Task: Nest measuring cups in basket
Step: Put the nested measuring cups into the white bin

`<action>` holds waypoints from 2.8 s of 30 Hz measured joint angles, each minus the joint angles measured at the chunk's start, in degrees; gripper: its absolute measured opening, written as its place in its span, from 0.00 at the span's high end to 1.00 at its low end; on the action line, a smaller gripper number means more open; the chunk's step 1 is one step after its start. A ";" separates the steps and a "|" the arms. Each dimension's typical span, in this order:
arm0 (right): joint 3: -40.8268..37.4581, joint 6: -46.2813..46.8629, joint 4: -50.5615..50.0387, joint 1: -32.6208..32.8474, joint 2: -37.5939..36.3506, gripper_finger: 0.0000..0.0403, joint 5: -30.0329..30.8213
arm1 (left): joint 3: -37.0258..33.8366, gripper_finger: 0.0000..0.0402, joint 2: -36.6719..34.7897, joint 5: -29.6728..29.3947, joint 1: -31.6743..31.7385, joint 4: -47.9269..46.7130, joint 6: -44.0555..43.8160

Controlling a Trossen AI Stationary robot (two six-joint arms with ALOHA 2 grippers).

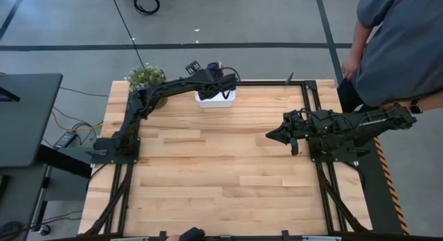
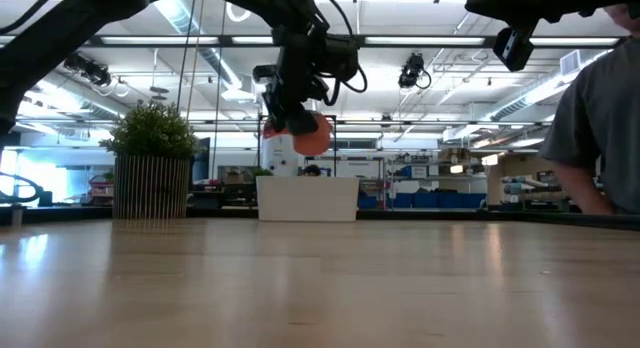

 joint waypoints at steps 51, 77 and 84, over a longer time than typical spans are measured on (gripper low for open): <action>0.02 -0.02 1.44 0.01 -0.02 0.97 0.02 | 0.02 0.86 10.90 -5.06 -1.73 3.91 -3.07; 0.02 0.00 1.71 0.02 0.00 0.97 0.00 | 0.04 0.86 10.96 -5.72 -1.52 1.80 -2.94; 0.02 -0.01 1.71 0.00 -0.02 0.97 0.01 | 0.04 0.86 10.96 -3.53 -0.07 0.72 -1.65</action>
